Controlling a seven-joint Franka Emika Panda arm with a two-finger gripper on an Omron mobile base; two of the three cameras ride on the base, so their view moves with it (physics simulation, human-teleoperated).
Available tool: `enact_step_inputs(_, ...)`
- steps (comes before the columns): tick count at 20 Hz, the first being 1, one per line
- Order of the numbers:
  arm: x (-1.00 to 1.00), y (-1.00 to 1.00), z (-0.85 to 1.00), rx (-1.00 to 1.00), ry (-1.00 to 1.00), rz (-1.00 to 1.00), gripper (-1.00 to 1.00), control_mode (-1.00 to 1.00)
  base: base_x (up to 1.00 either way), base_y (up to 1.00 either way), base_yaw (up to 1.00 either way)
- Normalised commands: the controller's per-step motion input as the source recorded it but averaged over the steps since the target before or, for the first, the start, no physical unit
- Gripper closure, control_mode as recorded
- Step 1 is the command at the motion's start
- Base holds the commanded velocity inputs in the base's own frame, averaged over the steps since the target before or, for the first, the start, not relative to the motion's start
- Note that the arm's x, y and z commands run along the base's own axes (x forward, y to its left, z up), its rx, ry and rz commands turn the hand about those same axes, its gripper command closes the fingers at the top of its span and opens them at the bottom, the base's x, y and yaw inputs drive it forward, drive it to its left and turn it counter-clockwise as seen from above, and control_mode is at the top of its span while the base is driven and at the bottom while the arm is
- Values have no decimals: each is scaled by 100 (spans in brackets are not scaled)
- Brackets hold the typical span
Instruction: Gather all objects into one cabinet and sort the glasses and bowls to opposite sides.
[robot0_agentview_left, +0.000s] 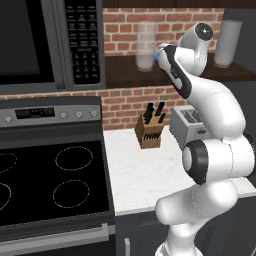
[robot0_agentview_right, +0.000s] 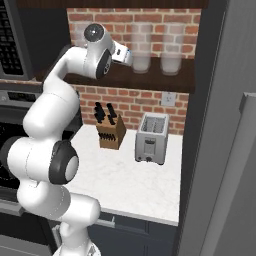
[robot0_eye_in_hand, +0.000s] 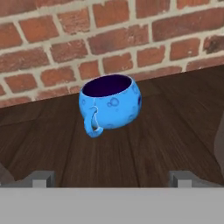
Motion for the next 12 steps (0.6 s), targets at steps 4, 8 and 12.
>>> enact_step_inputs(4,83,0,-1,2,2,0,-100,-100,0,0,0)
enact_step_inputs(8,98,0,-17,0,4,-1,-100,-100,0,0,0)
enact_step_inputs(12,92,2,-34,0,2,-5,-100,-100,0,0,0)
